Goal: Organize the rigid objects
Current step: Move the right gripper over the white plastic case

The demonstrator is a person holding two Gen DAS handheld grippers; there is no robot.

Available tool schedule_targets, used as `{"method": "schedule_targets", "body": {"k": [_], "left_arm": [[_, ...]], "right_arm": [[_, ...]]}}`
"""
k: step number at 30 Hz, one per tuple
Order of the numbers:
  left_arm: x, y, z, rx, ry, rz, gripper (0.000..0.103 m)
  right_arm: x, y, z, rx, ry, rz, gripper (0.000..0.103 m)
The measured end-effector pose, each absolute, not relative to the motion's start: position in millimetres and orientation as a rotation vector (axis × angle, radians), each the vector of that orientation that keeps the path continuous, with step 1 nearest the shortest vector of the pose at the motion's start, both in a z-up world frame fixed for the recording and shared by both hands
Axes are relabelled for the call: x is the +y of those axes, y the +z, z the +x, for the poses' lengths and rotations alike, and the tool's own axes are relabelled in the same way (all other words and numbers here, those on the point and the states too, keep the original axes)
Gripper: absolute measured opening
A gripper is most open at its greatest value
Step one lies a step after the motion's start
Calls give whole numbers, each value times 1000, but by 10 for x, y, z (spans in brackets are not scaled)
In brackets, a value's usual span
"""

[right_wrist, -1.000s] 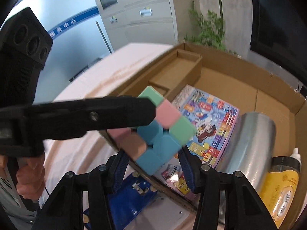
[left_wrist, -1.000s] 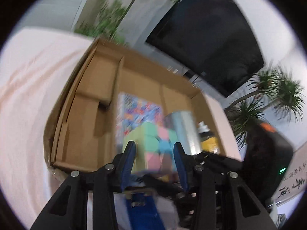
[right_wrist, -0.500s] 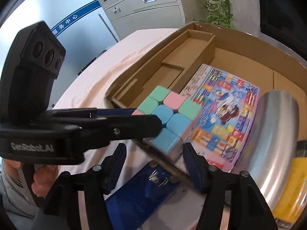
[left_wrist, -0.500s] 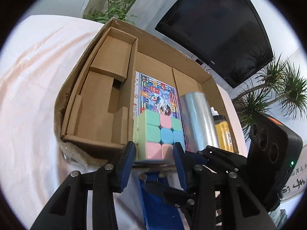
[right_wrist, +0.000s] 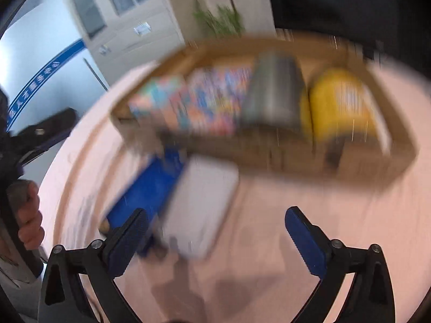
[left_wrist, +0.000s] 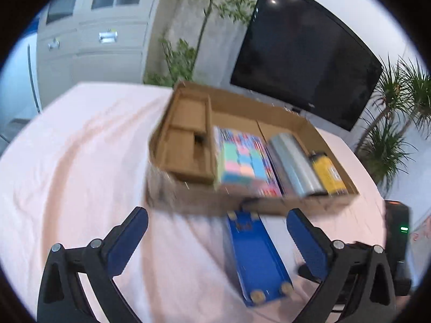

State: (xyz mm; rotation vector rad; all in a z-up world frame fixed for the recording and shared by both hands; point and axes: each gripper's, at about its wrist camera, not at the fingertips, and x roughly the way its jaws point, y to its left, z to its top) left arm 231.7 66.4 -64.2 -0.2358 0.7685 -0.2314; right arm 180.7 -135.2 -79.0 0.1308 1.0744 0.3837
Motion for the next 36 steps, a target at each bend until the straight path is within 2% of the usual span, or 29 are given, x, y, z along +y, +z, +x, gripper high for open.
{"method": "schedule_targets", "body": {"k": [2,8,10,17,25,29,32,33,34,36], "left_arm": [[614,-687,2229,793,-231,-256,102],[537,-781,1964,834,-244,-283,102],[521,-787,1893,840,-248,-284,102],[377,-734,1723,830,-320,-306,102],[-88,-915,1728,951,-526,-358,102],[-390,-1010,1743,1001,-582,-333,102],[-521,-1052,1752,1014,-591,-317,102],[-558,-1068,1764,1021,-591,-313,102],[-577,-1082,1780,1026,-590,-314,102],[-579,-1094,1806,1028,-591,-325,102]], "right_arm": [[-1284,-922,1805,1115,337,123,81],[-959,-1051,1845,1117,408,146,80],[-874,-1048,1817,1083,415,139,68],[-985,-1046,1561,1035,417,98,66],[-1729,-1044,1160,1049,409,48,66],[-2105,-1000,990,1048,390,-73,64],[-2340,-881,967,1028,368,-129,48],[-2373,-842,979,1016,346,-165,38],[-2358,-834,1004,1007,282,-269,16],[-2375,-836,1060,1015,251,-342,14]]}}
